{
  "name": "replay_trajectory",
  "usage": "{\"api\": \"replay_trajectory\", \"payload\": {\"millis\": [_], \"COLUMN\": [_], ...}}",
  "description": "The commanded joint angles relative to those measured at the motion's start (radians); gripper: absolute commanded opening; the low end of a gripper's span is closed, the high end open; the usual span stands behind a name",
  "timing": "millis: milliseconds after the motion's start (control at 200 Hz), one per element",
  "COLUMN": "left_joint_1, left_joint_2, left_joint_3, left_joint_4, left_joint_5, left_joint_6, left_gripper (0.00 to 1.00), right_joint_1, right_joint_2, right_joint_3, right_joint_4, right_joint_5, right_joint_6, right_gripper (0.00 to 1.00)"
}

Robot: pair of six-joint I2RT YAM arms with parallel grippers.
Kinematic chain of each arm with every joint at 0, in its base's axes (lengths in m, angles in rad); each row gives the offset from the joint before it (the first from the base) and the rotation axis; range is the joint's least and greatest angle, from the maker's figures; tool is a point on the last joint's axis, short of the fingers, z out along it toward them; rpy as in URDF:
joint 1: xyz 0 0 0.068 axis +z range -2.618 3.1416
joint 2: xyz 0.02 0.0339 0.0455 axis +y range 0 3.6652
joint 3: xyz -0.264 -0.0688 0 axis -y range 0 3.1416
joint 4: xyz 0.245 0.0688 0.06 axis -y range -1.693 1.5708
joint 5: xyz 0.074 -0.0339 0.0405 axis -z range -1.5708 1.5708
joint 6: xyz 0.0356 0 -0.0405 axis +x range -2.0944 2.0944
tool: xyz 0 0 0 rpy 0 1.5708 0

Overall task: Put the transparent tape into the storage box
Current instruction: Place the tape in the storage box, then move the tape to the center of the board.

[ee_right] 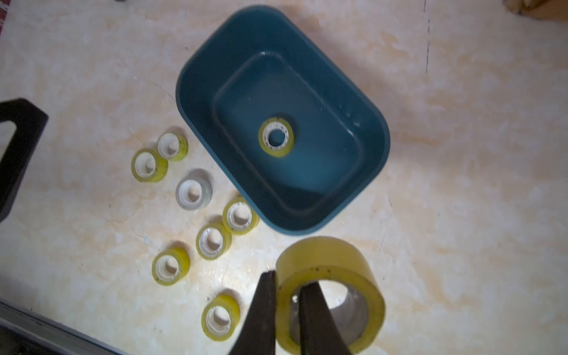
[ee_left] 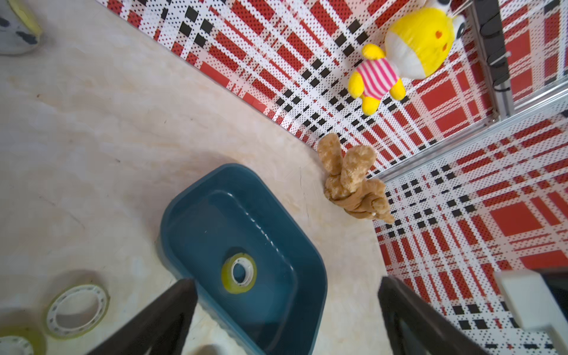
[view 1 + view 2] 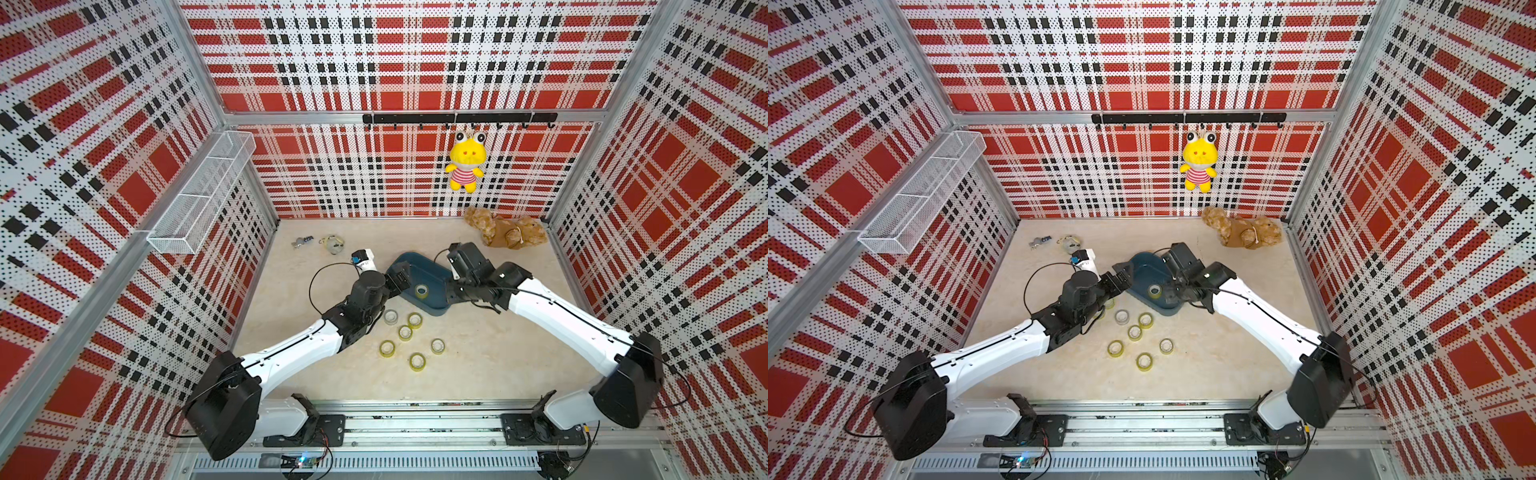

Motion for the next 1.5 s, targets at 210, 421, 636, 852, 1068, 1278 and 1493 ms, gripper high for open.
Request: {"api": "replay_trajectory", "payload": {"millis": [210,421,636,852,1068,1278,1493], "left_joint_1": [0.212,0.213,0.213,0.184,0.057,-0.05,-0.091], "left_joint_2": [-0.12,-0.176,-0.207,-0.201,-0.152,-0.114,-0.056], "left_joint_3": [-0.14,-0.21,-0.24,-0.216,-0.118,-0.047,0.028], "left_joint_4": [-0.013,-0.021,-0.049,-0.074,-0.126,-0.154,-0.182], "left_joint_5": [0.115,0.111,0.097,0.11,0.035,-0.038,-0.037], "left_joint_6": [-0.005,-0.016,-0.002,0.009,0.01,0.003,0.003], "left_gripper": [0.99,0.99,0.99,0.99,0.99,0.99,0.99], "right_joint_1": [-0.014,-0.025,-0.041,-0.042,-0.043,-0.046,-0.046], "right_joint_2": [0.495,0.757,0.882,0.761,0.401,0.08,-0.191], "right_joint_3": [0.411,0.666,0.785,0.693,0.391,0.054,-0.278], "right_joint_4": [0.042,0.021,-0.017,-0.003,0.132,0.243,0.265], "right_joint_5": [-0.126,-0.17,-0.159,-0.139,-0.088,-0.106,-0.052], "right_joint_6": [-0.112,-0.156,-0.161,-0.158,-0.153,-0.161,-0.13], "right_gripper": [0.05,0.02,0.35,0.51,0.54,0.54,0.54]}}
